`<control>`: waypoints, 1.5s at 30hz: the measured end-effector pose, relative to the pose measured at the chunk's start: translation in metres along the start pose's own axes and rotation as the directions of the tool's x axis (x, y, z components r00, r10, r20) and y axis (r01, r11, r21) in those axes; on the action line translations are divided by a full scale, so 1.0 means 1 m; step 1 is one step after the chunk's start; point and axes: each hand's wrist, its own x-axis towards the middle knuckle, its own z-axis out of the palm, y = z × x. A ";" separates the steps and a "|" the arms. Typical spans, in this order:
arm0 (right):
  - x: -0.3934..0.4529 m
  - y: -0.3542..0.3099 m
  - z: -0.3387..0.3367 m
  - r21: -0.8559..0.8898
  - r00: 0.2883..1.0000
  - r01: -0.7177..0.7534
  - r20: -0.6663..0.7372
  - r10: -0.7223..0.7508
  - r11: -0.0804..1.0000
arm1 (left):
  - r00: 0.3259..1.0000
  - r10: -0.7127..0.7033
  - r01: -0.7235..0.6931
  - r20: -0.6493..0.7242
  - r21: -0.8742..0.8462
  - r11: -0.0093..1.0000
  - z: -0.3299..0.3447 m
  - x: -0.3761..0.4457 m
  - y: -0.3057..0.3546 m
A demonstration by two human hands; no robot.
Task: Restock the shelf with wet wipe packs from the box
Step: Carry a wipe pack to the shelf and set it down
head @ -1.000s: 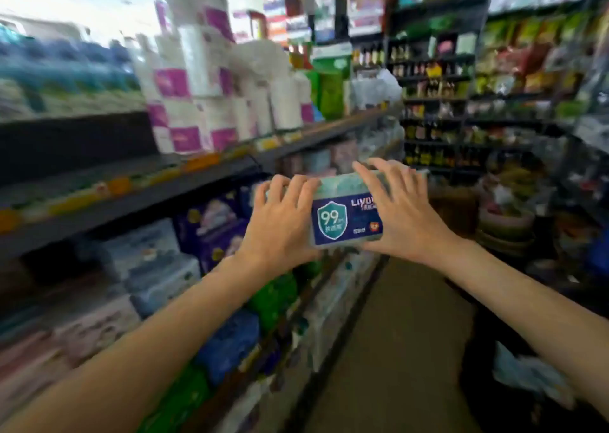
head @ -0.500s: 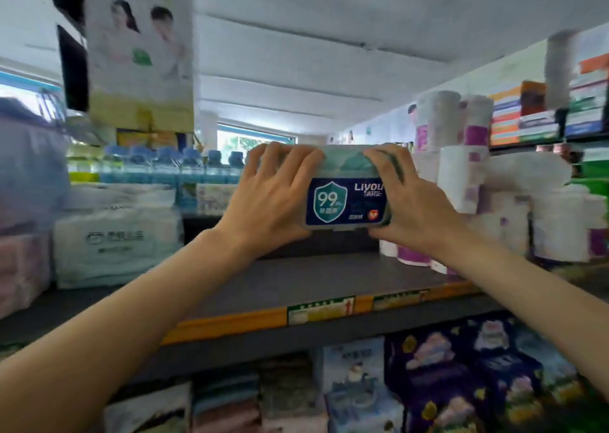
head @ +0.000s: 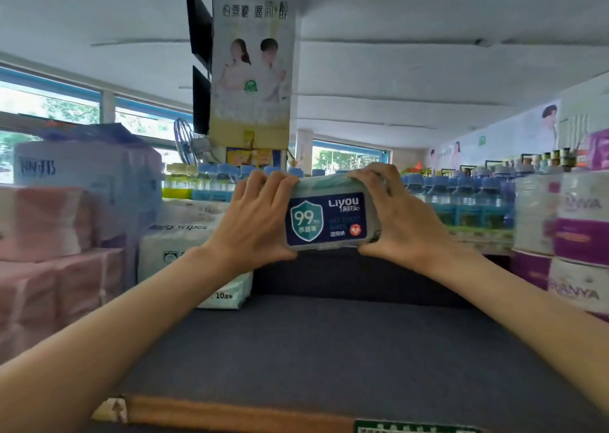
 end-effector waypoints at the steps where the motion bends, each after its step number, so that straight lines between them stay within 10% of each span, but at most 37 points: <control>1: 0.000 0.000 0.004 0.079 0.996 -0.042 -0.070 0.047 0.996 | 1.000 -0.018 0.018 -0.023 -0.007 1.000 0.001 0.002 -0.001; 5: 0.010 0.006 0.012 0.052 0.984 -0.067 -0.164 0.074 0.996 | 0.997 -0.015 0.013 -0.071 -0.033 0.999 0.003 0.019 -0.003; 11: 0.009 0.009 0.040 -0.235 0.956 -0.040 0.274 0.106 0.971 | 0.961 0.145 -0.157 0.234 0.036 0.987 0.041 0.014 -0.001; 17: 0.022 0.000 0.100 -0.260 0.893 0.073 0.447 0.053 0.963 | 0.765 0.044 -0.223 0.642 0.200 0.954 0.084 -0.009 -0.005; 22: 0.033 -0.010 0.119 -0.225 0.890 0.106 0.455 0.009 0.969 | 0.666 0.036 -0.372 0.745 0.289 0.882 0.087 -0.006 -0.021; 28: 0.016 0.003 0.120 -0.064 0.724 0.047 0.690 0.011 0.997 | 0.436 -0.045 -0.308 0.899 0.196 0.931 0.077 -0.013 -0.022; 40: -0.073 -0.025 -0.053 -0.357 0.762 -0.110 0.569 0.309 0.928 | 0.806 0.319 -0.224 0.499 -0.242 0.944 -0.031 0.019 0.075; 45: -0.215 -0.069 -0.157 -0.396 0.604 -0.471 0.507 0.615 0.788 | 0.824 0.546 -0.363 0.147 -0.603 0.710 -0.093 -0.009 0.201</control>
